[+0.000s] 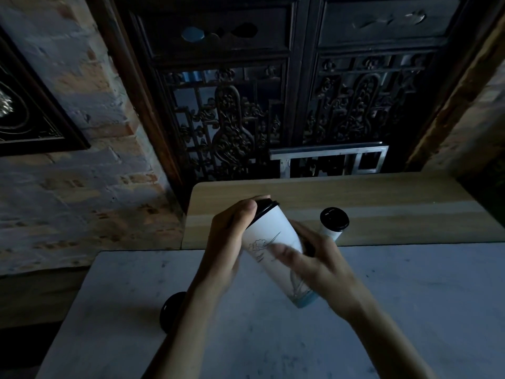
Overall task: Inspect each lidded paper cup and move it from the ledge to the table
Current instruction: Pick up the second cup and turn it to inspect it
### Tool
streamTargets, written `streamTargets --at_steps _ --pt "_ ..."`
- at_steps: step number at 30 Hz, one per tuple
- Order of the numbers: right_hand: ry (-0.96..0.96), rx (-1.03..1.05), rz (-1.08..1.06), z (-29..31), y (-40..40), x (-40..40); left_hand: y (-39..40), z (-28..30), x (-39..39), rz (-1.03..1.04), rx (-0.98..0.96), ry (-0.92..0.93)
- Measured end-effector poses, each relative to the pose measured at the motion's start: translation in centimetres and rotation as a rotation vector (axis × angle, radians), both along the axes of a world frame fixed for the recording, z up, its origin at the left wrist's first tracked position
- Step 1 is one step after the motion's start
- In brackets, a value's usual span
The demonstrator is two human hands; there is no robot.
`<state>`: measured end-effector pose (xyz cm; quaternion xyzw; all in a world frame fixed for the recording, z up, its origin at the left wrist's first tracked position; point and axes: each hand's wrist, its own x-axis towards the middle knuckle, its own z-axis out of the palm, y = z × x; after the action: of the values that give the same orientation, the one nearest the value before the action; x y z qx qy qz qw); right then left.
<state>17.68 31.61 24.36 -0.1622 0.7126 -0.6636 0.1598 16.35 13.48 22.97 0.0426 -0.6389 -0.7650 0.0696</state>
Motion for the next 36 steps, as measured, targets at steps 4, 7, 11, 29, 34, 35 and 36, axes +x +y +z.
streamTargets --at_steps 4,7,11,29,34,35,36 --pt "0.036 0.102 -0.044 -0.6 -0.1 0.0 0.7 0.2 0.3 0.064 0.028 -0.031" --pt "0.344 0.421 -0.166 -1.5 -0.7 0.8 1.2 0.1 0.4 0.131 -0.002 -0.043" --pt "0.305 0.3 -0.142 -1.5 -0.3 1.0 1.0 -0.3 0.6 0.083 -0.14 0.022" --pt "0.182 -0.078 -0.268 1.1 2.3 -0.4 2.6 -1.8 2.5 -0.133 0.615 -0.38" --pt "0.101 -0.323 -0.168 0.8 2.5 -2.4 4.2 -1.9 3.2 -0.313 0.844 -0.495" --pt "0.074 -0.336 -0.133 0.8 2.4 -2.6 4.5 -2.0 3.3 -0.328 0.877 -0.504" --pt "0.053 -0.336 -0.105 0.8 2.4 -2.8 4.7 -2.1 3.4 -0.337 0.902 -0.502"
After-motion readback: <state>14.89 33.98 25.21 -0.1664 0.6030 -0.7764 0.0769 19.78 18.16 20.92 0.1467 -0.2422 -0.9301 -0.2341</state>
